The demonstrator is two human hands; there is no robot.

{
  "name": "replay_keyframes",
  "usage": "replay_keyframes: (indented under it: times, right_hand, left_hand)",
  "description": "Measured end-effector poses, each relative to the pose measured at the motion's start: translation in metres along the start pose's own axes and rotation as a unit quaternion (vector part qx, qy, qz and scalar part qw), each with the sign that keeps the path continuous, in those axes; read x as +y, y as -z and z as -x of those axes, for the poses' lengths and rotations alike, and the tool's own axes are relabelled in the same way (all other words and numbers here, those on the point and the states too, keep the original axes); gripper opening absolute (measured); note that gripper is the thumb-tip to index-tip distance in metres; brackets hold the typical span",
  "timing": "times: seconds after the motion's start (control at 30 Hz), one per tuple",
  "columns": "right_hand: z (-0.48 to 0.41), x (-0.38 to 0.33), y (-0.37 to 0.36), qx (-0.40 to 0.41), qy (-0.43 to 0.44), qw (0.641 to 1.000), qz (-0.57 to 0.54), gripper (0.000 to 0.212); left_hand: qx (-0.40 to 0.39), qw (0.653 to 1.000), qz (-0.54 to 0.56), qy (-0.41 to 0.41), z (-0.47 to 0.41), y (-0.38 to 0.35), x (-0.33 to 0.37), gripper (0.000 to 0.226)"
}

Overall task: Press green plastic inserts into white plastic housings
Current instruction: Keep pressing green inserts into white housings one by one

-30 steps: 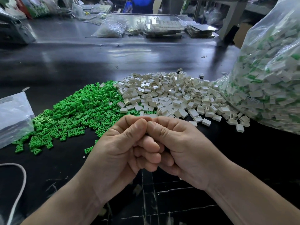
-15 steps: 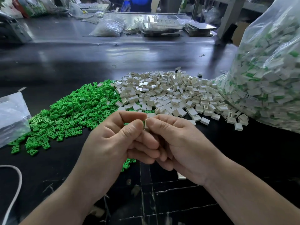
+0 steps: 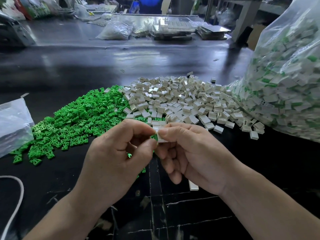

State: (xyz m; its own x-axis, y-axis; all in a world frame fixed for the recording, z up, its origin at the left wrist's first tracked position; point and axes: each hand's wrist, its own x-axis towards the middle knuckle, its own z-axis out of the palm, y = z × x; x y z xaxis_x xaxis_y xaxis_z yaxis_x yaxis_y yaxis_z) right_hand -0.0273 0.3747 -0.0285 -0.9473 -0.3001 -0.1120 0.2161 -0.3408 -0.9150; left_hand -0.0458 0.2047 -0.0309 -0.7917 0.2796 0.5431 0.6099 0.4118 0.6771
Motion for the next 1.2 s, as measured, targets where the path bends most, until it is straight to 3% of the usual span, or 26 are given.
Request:
replay_keyframes:
  times: [0.1,0.17,0.23,0.3,0.33,0.4,0.43,0.47,0.53,0.6,0.7,0.87,1.03,1.13,1.2]
  right_hand:
    - [-0.002,-0.009,0.017,0.011,0.043,0.992,-0.119,0.01]
    - [-0.002,-0.018,0.03,0.059,0.07,0.984,-0.155,0.016]
    - [0.001,-0.025,0.04,0.11,0.075,0.988,-0.083,0.016]
    - [0.006,-0.028,0.043,0.163,0.063,0.975,0.141,0.01]
    - [0.009,-0.029,0.042,0.186,0.05,0.933,0.303,0.003]
    - [0.013,-0.027,0.042,0.192,0.008,0.781,0.594,0.018]
    - [0.013,-0.027,0.042,0.178,-0.031,0.712,0.678,0.027]
    - [0.015,-0.028,0.04,0.165,-0.074,0.667,0.723,0.034]
    - [0.015,-0.029,0.037,0.144,-0.131,0.623,0.757,0.042]
    - [0.013,-0.027,0.033,0.12,-0.143,0.608,0.771,0.046]
    - [0.006,-0.016,0.026,0.103,-0.117,0.616,0.772,0.045]
    - [0.001,-0.005,0.024,0.11,-0.047,0.666,0.736,0.033]
    - [-0.001,0.0,0.031,0.144,0.01,0.708,0.691,0.021]
    - [-0.002,0.001,0.038,0.17,0.027,0.77,0.614,0.016]
    - [-0.003,0.001,0.041,0.181,0.016,0.857,0.482,0.012]
  left_hand:
    - [-0.006,0.999,-0.002,0.035,0.0,0.001,-0.006,0.01]
    - [-0.022,0.998,-0.031,0.052,0.0,0.002,-0.011,0.008]
    - [-0.063,0.993,-0.085,0.051,0.0,0.0,-0.015,0.012]
    - [-0.099,0.984,-0.139,0.049,0.001,-0.002,-0.016,0.021]
    - [-0.106,0.98,-0.163,0.049,0.001,-0.003,-0.016,0.025]
    - [-0.123,0.968,-0.215,0.051,0.002,-0.002,-0.016,0.033]
    - [-0.134,0.959,-0.243,0.055,0.002,-0.001,-0.016,0.036]
    - [-0.146,0.949,-0.27,0.063,0.003,0.0,-0.017,0.04]
    - [-0.17,0.929,-0.321,0.076,0.004,-0.001,-0.018,0.049]
    - [-0.189,0.916,-0.345,0.08,0.005,-0.002,-0.018,0.055]
    - [-0.201,0.907,-0.362,0.074,0.004,-0.006,-0.018,0.051]
    - [-0.201,0.912,-0.355,0.046,0.0,-0.009,-0.019,0.021]
    - [-0.174,0.935,-0.305,0.045,-0.001,-0.007,-0.02,0.008]
    - [-0.131,0.962,-0.229,0.07,-0.001,-0.007,-0.021,0.013]
    - [-0.096,0.978,-0.152,0.102,-0.001,-0.005,-0.021,0.016]
